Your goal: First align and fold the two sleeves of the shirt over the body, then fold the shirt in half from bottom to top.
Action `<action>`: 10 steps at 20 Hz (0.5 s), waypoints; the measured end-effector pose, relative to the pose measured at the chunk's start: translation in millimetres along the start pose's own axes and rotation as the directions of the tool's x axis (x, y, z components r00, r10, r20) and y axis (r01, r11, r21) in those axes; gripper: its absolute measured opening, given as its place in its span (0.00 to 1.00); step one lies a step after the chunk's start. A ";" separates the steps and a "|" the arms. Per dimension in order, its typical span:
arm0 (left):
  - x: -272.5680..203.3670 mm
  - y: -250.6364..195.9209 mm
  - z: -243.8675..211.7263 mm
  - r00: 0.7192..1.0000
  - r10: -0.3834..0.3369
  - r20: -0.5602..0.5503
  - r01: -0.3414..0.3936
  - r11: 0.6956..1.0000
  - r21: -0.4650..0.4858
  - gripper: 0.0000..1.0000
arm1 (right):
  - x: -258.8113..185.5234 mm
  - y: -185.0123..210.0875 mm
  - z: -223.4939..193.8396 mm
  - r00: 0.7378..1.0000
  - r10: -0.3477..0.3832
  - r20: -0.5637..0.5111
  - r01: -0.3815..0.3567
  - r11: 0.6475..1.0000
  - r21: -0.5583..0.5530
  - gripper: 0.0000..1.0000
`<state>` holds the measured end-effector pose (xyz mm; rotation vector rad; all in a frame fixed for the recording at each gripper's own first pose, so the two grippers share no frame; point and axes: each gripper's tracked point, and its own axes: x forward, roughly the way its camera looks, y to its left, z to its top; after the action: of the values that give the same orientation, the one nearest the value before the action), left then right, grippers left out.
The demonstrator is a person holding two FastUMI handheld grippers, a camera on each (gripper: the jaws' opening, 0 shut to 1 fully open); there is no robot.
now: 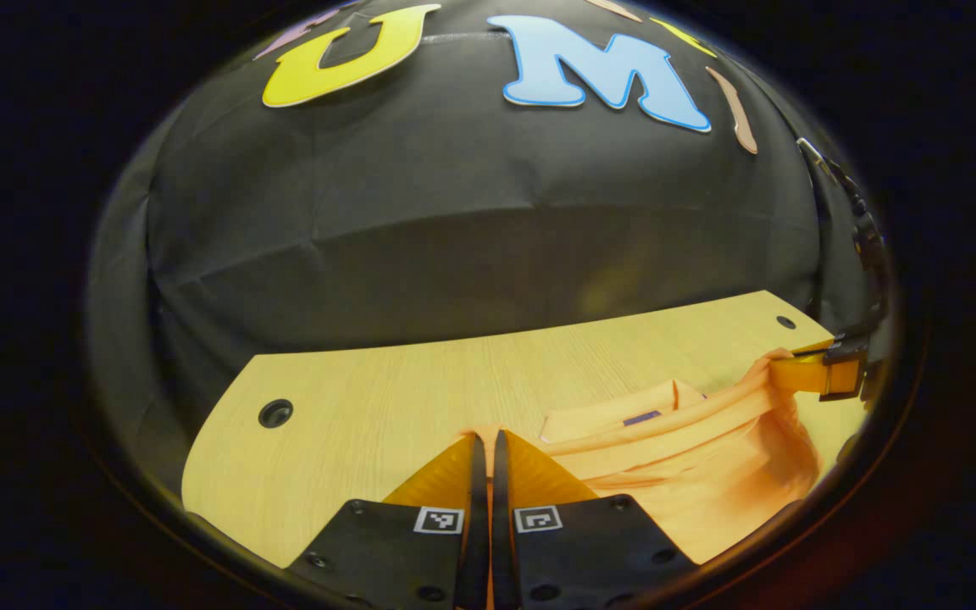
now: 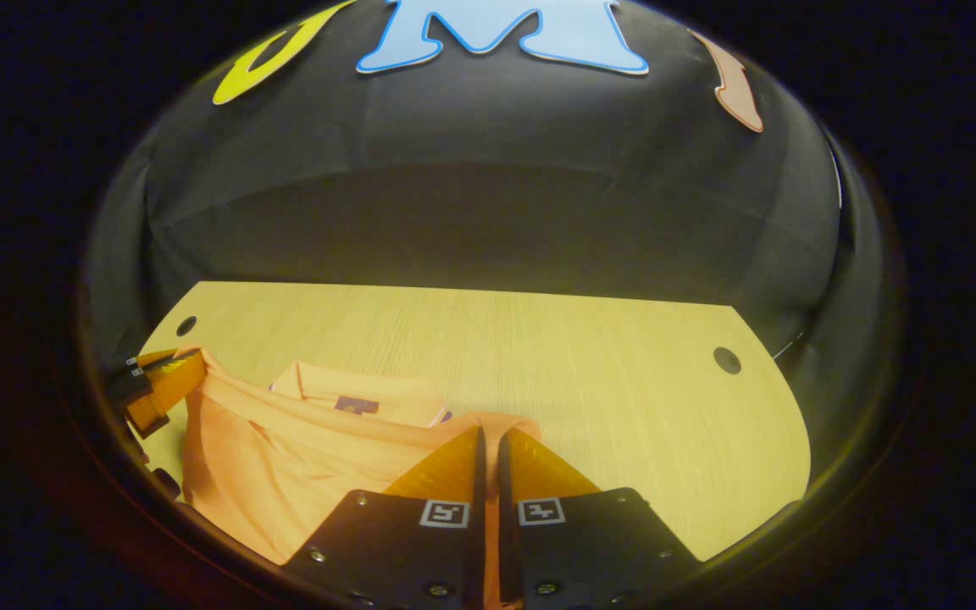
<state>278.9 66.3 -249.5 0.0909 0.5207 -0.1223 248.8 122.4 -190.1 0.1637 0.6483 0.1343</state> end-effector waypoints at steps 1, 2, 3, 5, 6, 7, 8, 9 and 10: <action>-1.8 -0.2 -0.6 1.000 0.005 -0.003 -0.005 1.000 -0.003 0.11 | -1.9 -1.1 0.3 1.000 -0.002 -0.001 0.002 1.000 -0.006 0.11; -2.7 -0.6 -1.2 1.000 0.005 -0.004 -0.005 1.000 -0.008 0.11 | -3.9 -1.0 -0.4 1.000 -0.004 0.000 0.004 1.000 -0.012 0.11; -4.0 -1.9 -1.3 1.000 0.001 -0.002 -0.001 1.000 -0.016 0.15 | -6.2 -1.6 0.1 1.000 -0.002 0.000 0.002 1.000 -0.015 0.15; -5.7 -5.3 -0.7 1.000 -0.010 0.002 0.011 0.999 -0.034 0.20 | -9.7 -2.6 0.6 1.000 -0.003 0.000 0.003 1.000 -0.026 0.18; -6.1 -5.7 -0.3 1.000 -0.014 0.003 0.014 0.999 -0.037 0.20 | -11.8 -2.5 -0.8 1.000 -0.003 -0.003 0.003 1.000 -0.031 0.24; -9.2 -6.6 0.8 1.000 -0.014 0.007 0.014 0.999 -0.041 0.29 | -14.2 -3.0 -0.7 1.000 -0.003 -0.001 0.003 0.999 -0.039 0.26; -11.0 -7.0 2.7 1.000 -0.015 0.012 0.016 0.999 -0.046 0.33 | -16.5 -2.8 0.0 1.000 -0.005 0.002 0.005 0.999 -0.050 0.33; -12.9 -7.7 5.5 1.000 -0.016 0.019 0.016 0.999 -0.051 0.40 | -20.3 -3.3 2.1 1.000 -0.006 0.009 0.006 0.998 -0.060 0.35; -14.9 -7.8 8.5 1.000 -0.015 0.025 0.016 0.998 -0.055 0.47 | -24.1 -0.7 3.8 1.000 -0.001 0.016 0.002 0.998 -0.069 0.38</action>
<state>269.1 59.0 -235.1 0.0315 0.4996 -0.1242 232.2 117.0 -173.0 0.0980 0.6270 0.1533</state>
